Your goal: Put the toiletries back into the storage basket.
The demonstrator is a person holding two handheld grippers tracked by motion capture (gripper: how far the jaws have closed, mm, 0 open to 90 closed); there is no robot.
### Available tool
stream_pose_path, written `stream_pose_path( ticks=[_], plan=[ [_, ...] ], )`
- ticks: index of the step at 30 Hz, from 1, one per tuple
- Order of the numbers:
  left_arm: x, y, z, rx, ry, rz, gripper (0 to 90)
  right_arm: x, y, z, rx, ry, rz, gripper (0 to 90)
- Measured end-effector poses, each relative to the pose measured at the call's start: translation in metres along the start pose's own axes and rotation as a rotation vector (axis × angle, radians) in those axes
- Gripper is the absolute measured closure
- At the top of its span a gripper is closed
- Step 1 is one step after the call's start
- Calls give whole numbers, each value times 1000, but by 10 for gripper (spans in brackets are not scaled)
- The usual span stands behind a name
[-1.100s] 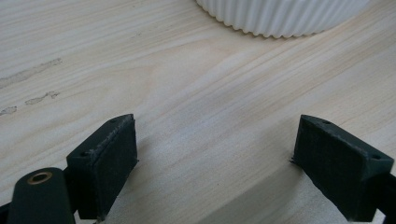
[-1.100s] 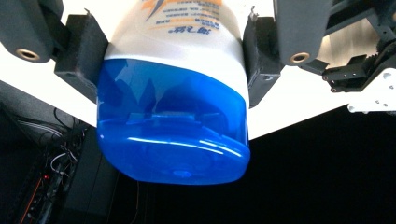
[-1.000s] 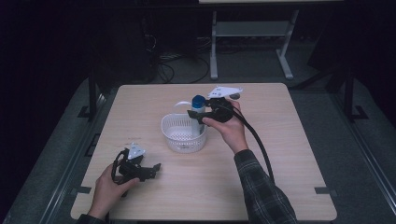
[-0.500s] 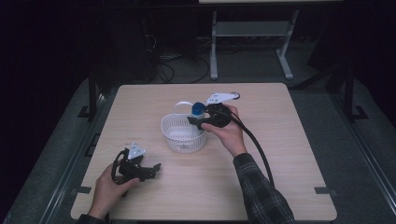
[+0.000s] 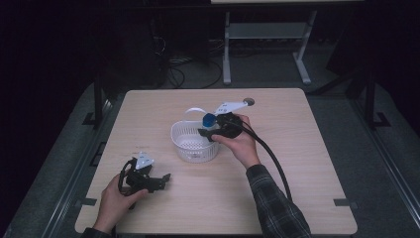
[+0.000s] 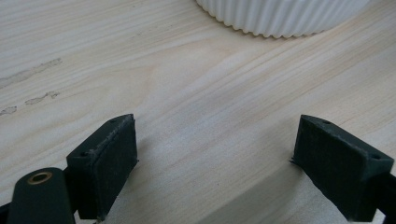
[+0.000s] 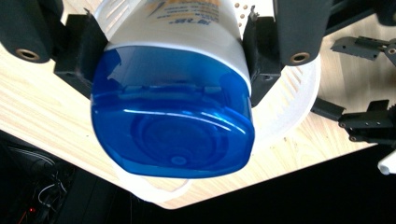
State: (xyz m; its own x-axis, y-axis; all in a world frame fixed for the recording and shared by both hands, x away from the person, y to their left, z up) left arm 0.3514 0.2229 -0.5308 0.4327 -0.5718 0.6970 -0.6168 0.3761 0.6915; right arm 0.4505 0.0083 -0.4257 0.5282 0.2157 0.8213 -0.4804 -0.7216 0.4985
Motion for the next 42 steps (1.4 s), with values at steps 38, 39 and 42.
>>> stream_pose_path(
  ticks=[38,39,42],
  plan=[
    [0,0,0,0,2,1,126,-2,25,-8,11,-6,-8,165],
    [0,0,0,1,2,1,126,-3,30,-6,12,-5,-10,164],
    [0,0,0,1,3,2,126,-5,39,-4,17,-16,4,165]
  ],
)
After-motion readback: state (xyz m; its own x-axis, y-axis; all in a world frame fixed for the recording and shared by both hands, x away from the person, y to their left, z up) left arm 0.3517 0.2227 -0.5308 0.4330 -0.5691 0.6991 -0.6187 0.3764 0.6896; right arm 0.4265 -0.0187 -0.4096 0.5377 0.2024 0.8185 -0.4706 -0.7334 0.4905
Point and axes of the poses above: each handheld gripper's, and its own axes: y roughly backward along the jaws, x roughly out of its top, z roughly to its right, the point moved 8 cm from there along -y, roughly forward along the jaws, and after that the axes turned 14 degrees about -y, right-handed, at the moved point
